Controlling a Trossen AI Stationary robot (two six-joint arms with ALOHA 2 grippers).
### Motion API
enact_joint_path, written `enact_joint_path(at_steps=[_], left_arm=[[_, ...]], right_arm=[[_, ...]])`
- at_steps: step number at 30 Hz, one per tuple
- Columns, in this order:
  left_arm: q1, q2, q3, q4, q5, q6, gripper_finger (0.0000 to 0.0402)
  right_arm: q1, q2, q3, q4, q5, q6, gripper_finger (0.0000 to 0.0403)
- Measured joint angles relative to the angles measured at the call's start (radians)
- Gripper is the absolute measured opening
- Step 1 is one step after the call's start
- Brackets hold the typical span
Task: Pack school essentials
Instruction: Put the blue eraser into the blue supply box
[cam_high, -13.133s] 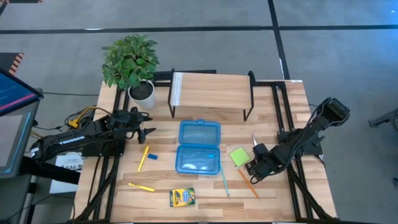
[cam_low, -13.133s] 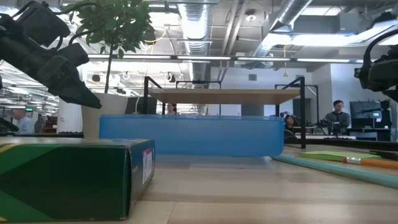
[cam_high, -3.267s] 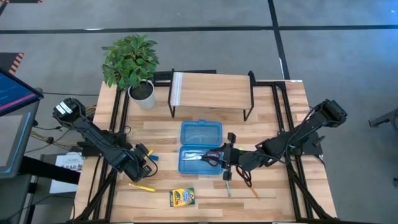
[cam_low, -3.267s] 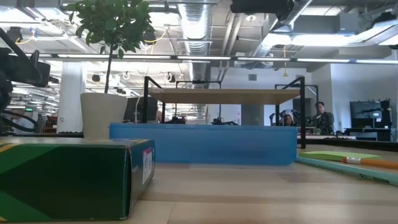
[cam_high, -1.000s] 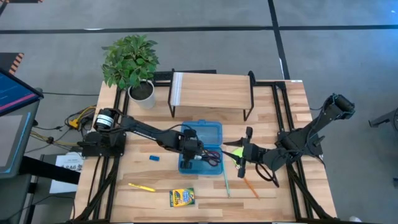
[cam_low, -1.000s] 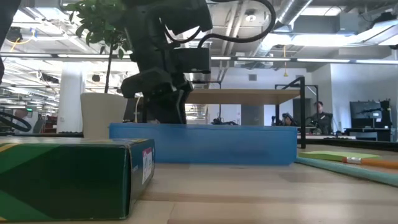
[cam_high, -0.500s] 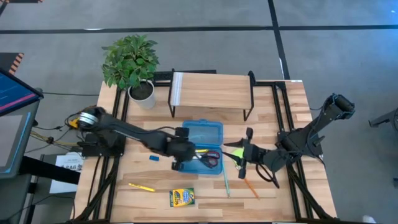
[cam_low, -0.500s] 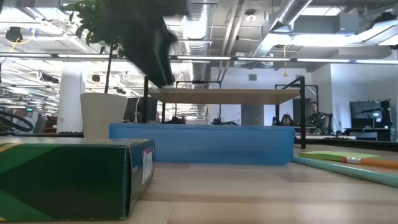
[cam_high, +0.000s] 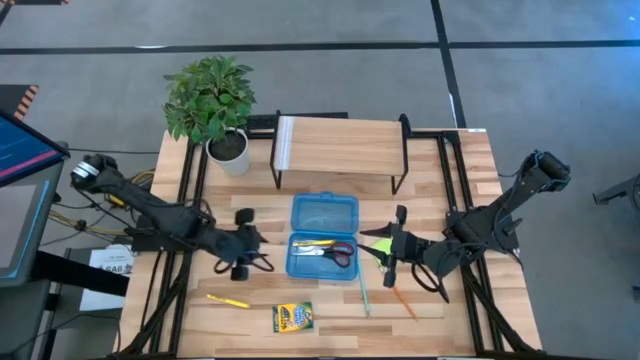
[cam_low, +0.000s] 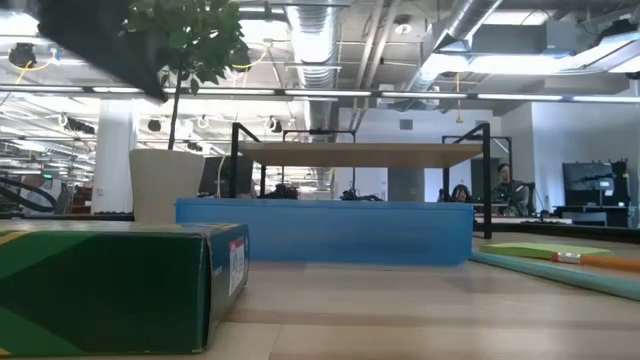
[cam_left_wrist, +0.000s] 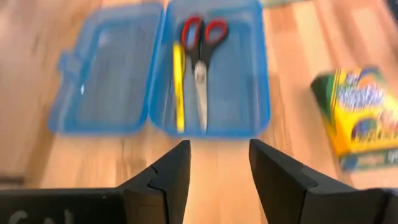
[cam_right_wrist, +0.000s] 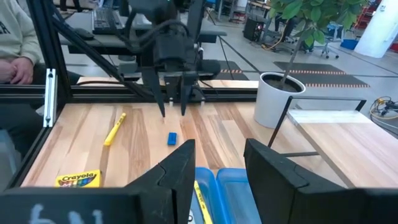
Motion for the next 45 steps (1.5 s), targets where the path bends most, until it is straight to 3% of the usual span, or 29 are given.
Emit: enact_joint_path(at_steps=[13,20,32,45], left_arm=[[-0.028,0.024,-0.181,-0.061,0.067,-0.125,0.0224],[-0.028,0.052,-0.234,-0.060,0.068,-0.105,0.0231],[-0.028,0.053,-0.291,0.030,0.068,-0.038,0.0227],[-0.028,0.083,-0.291,0.056,0.096,-0.038,0.0159]], right_arm=[[-0.026,0.000,0.000,-0.003,-0.006,0.016,0.0162],[-0.026,0.000,0.000,-0.003,-0.007,0.016,0.0162],[-0.026,0.002,0.000,-0.003,-0.007,0.015,0.0162],[-0.039,0.046,0.000,-0.004,-0.013,0.015,0.0162]])
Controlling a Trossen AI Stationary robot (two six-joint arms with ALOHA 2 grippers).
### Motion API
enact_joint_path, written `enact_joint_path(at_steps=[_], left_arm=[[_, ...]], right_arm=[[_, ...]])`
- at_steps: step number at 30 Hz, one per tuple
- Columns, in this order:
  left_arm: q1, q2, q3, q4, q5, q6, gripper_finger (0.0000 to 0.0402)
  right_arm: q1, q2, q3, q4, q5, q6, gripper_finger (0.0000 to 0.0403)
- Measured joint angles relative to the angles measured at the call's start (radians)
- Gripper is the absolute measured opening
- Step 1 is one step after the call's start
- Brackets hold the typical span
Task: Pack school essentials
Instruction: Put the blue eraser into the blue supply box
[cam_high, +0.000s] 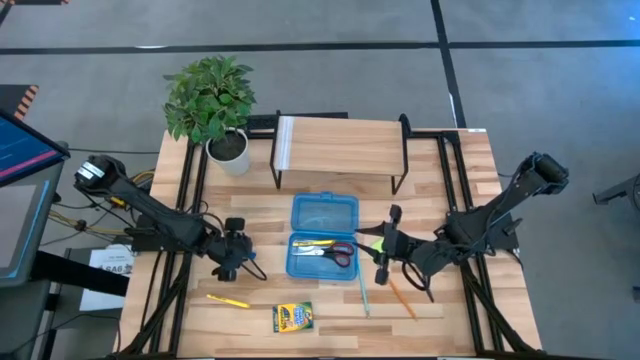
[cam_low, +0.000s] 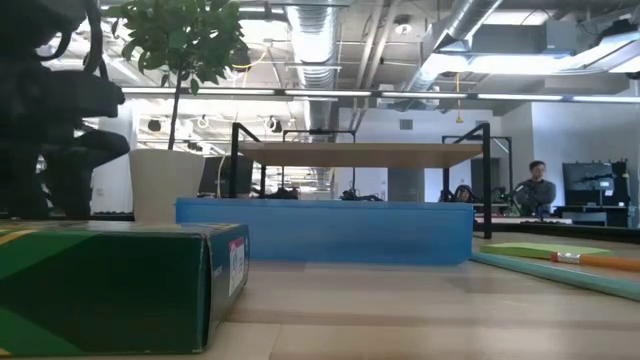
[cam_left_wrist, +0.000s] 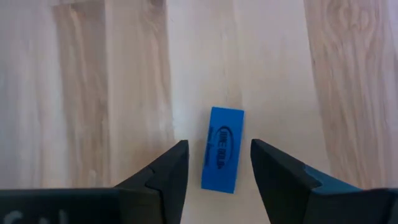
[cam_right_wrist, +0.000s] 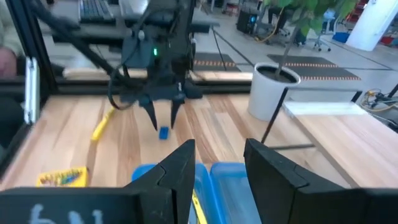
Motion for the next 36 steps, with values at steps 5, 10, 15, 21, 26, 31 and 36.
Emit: enact_joint_path(at_steps=[5,10,15,21,26,31,36], left_arm=[[0.000,0.076,0.005,0.009,0.000,-0.014,0.0161],[0.004,0.109,0.009,0.007,-0.001,-0.024,0.0162],[0.004,0.101,0.005,0.012,0.007,-0.021,0.0128],[0.004,0.074,0.002,0.013,0.013,-0.019,0.0065],[0.005,0.045,0.004,0.000,-0.002,-0.018,0.0042],[0.010,0.034,0.062,-0.032,-0.067,0.019,0.0044],[0.053,0.033,0.159,-0.040,-0.072,0.106,0.0045]], right_arm=[[-0.001,0.002,0.000,0.003,-0.005,0.000,0.0162],[-0.001,0.002,0.000,0.005,-0.008,0.000,0.0162],[-0.001,0.002,0.000,0.004,-0.008,0.000,0.0162],[-0.001,0.002,0.000,0.004,-0.008,0.000,0.0162],[-0.001,0.002,0.000,0.004,-0.008,0.000,0.0162],[-0.001,0.002,0.000,0.004,-0.008,0.000,0.0162],[-0.007,0.002,0.000,0.004,-0.008,0.000,0.0162]])
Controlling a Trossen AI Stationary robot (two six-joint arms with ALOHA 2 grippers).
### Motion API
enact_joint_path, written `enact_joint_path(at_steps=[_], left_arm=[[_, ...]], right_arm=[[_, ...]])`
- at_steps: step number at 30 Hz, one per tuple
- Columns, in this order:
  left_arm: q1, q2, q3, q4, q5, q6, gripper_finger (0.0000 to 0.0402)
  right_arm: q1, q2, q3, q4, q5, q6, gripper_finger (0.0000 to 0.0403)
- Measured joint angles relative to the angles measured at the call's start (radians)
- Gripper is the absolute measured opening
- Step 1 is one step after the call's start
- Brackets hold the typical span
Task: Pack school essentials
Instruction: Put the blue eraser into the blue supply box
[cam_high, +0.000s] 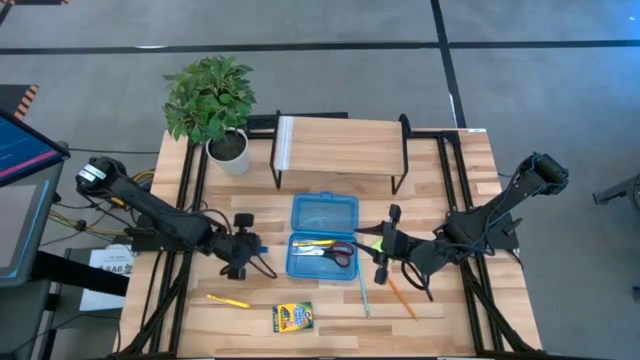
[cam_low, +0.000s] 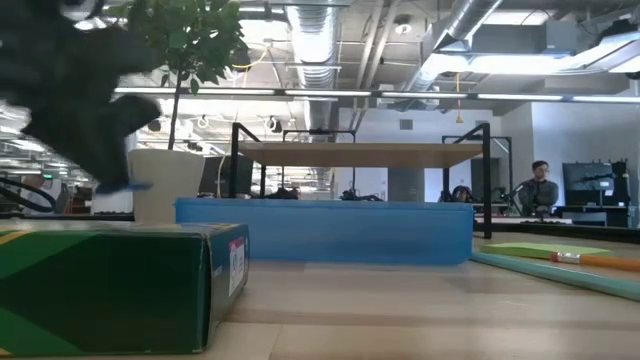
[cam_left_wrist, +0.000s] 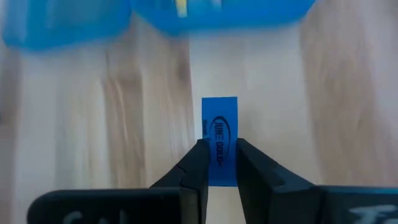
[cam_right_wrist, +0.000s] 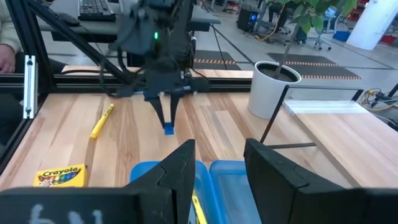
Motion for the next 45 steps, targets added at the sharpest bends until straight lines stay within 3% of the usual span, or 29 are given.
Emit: enact_joint_path(at_steps=[9,19,27,37,45], left_arm=[[0.097,0.002,0.189,0.096,0.081,0.195,0.0045],[0.202,0.027,0.214,0.230,0.187,0.287,0.0045],[0.260,0.183,0.234,0.272,0.260,0.295,0.0048],[0.287,0.426,0.312,0.256,0.260,0.296,0.0057],[0.298,0.526,0.338,0.254,0.260,0.287,0.0057]], right_arm=[[-0.001,0.000,0.000,0.000,0.000,-0.002,0.0162],[0.000,0.000,0.000,0.000,0.000,-0.002,0.0162],[-0.007,0.000,0.000,-0.002,0.000,-0.001,0.0162],[-0.006,0.000,0.000,-0.018,0.000,0.008,0.0162],[-0.006,0.000,0.000,-0.022,0.000,0.010,0.0162]])
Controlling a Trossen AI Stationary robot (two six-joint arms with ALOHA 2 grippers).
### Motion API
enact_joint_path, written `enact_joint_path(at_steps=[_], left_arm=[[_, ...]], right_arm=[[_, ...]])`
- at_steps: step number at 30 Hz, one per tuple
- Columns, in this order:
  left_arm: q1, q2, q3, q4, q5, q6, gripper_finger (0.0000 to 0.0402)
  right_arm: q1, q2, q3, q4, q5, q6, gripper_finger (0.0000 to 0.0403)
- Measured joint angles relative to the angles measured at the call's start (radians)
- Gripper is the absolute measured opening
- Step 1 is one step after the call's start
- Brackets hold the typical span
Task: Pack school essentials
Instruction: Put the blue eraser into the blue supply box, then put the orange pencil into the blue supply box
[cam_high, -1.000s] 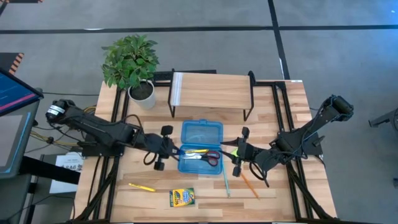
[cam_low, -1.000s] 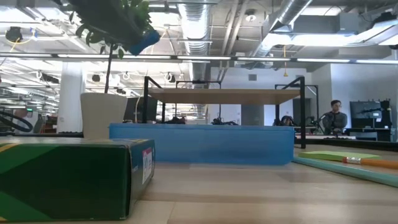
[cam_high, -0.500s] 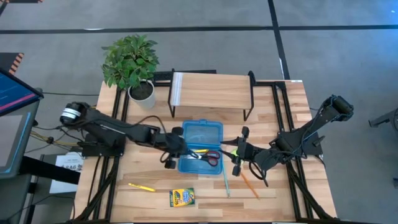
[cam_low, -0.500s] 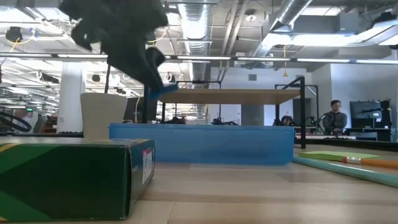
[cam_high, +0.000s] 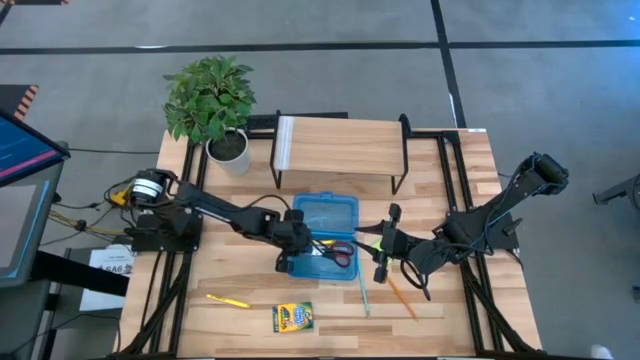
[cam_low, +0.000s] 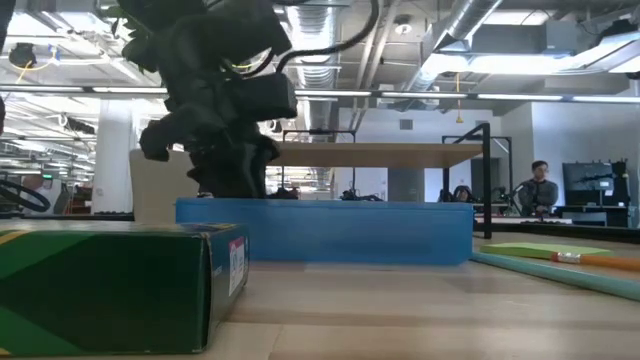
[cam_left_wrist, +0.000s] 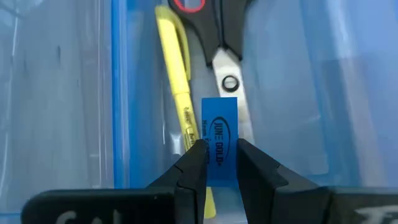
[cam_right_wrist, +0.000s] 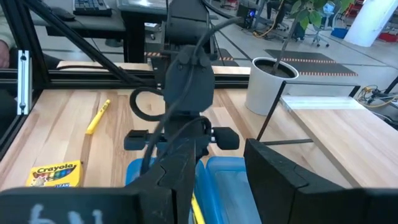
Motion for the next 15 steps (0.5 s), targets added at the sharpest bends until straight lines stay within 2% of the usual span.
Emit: enact_joint_path(at_steps=[5,15], left_arm=[[0.003,-0.001,0.000,-0.001,0.000,-0.013,0.0066],[0.003,-0.005,0.000,-0.001,-0.035,-0.018,0.0153]], right_arm=[[0.000,0.000,0.000,0.000,0.000,0.002,0.0162],[0.000,0.000,0.000,-0.001,0.000,0.001,0.0162]])
